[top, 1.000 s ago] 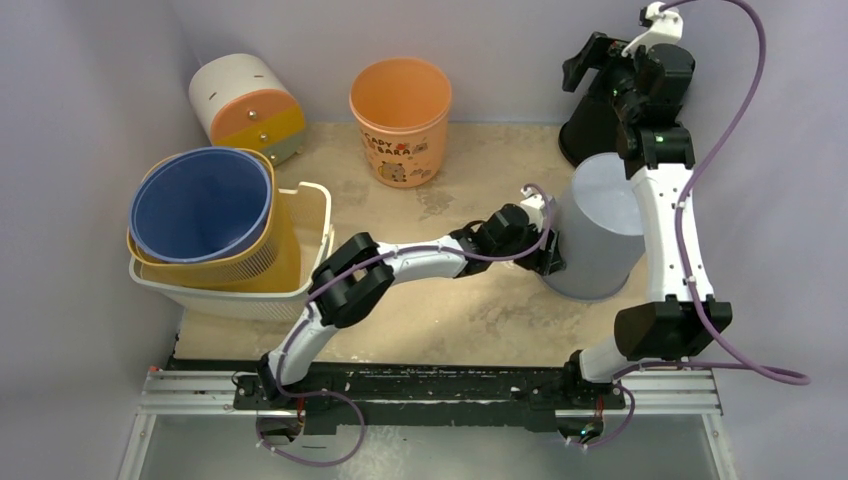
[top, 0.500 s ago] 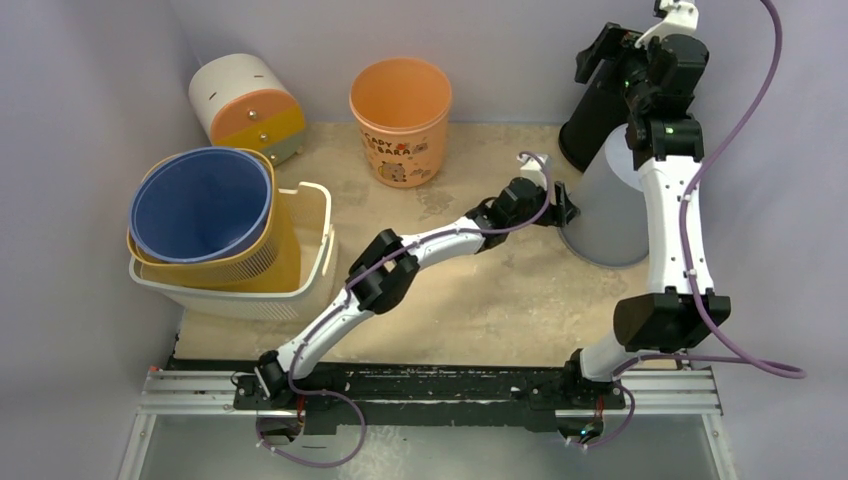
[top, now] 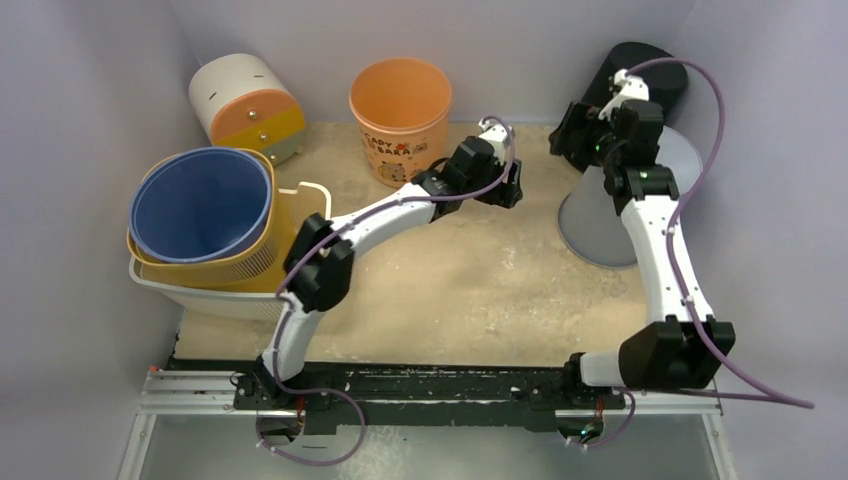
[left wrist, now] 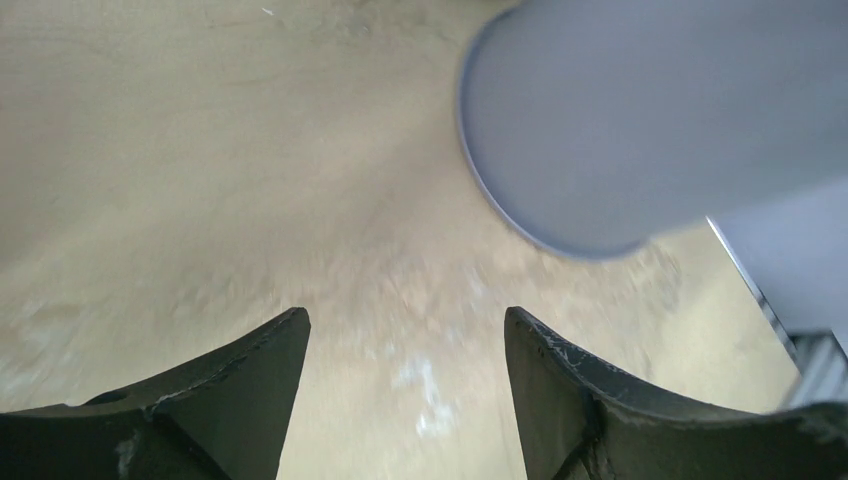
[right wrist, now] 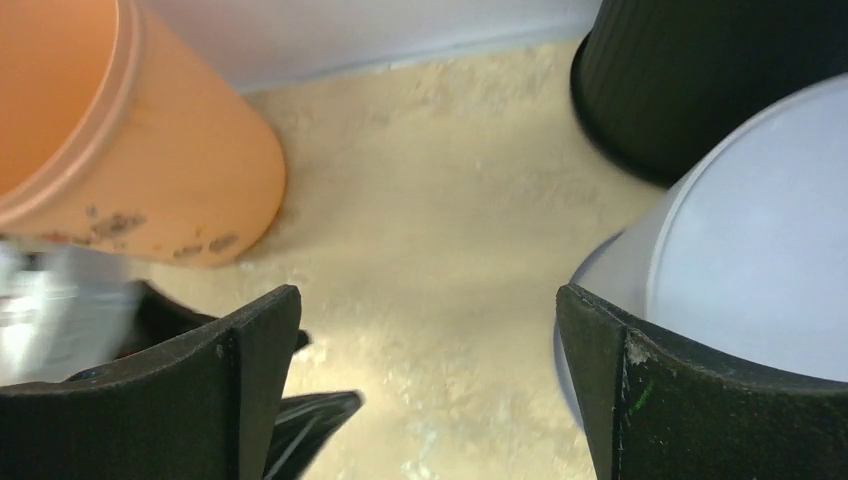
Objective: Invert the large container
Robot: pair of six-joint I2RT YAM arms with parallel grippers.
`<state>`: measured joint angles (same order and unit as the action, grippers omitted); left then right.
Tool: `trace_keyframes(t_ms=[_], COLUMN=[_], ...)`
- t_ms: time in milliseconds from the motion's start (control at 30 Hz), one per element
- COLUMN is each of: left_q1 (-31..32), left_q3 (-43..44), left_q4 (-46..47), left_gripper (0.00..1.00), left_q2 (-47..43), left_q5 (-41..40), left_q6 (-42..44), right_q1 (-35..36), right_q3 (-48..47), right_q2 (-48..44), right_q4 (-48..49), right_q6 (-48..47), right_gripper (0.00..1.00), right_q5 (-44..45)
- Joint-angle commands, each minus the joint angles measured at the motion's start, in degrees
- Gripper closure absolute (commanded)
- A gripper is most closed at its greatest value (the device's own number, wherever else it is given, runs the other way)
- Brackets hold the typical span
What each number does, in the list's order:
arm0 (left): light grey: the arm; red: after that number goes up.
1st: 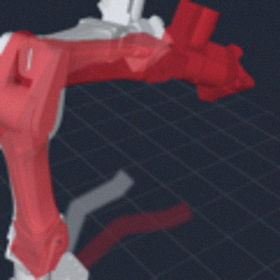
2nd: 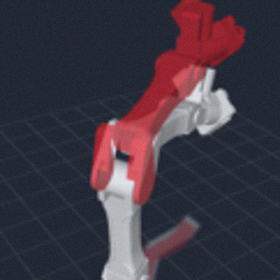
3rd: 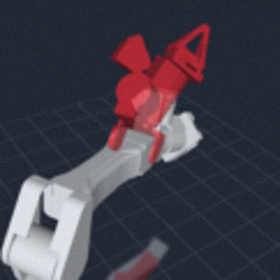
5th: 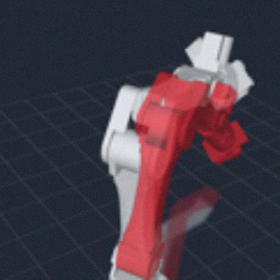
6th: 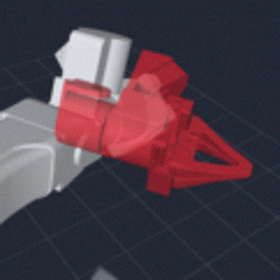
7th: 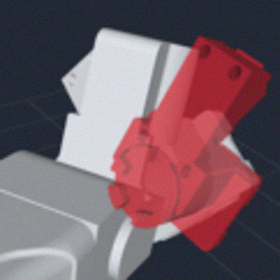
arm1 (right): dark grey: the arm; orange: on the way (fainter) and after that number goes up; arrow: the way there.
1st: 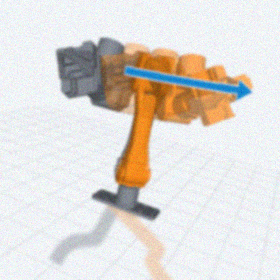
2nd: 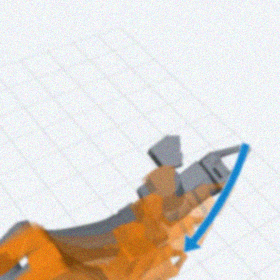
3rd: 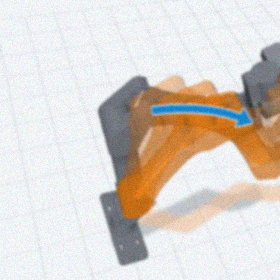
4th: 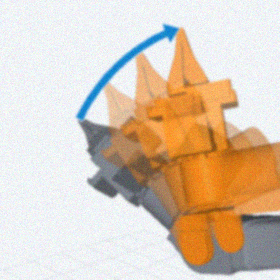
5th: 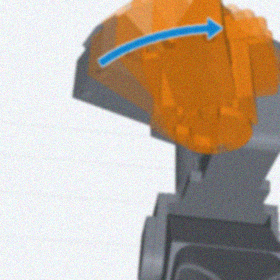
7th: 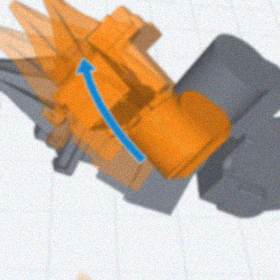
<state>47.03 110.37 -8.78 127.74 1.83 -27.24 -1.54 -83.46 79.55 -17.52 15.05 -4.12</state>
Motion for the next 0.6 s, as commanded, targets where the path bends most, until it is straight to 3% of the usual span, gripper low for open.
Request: trace_keyframes(t_ms=[0, 367, 567], left_q1=[1.2, -5.8, -14.9], left_q3=[-5.6, -4.0, -7.0], left_q4=[-10.6, -27.3, -23.7], left_gripper=[0.31, 0.31, 0.31], left_q2=[-14.4, -25.0, -29.2], left_q5=[0.2, -3.0, 3.9], left_q6=[7.7, 13.5, 11.0], right_q1=[2.4, 6.1, 8.1], right_q3=[4.9, 13.2, 14.9], right_q2=[-6.5, -14.2, -15.8], right_q4=[-1.1, -11.1, -16.3], right_q6=[1.1, 6.4, 11.3], right_gripper=[0.0, 0.0, 0.0], right_q5=[-1.4, 5.9, 17.8])
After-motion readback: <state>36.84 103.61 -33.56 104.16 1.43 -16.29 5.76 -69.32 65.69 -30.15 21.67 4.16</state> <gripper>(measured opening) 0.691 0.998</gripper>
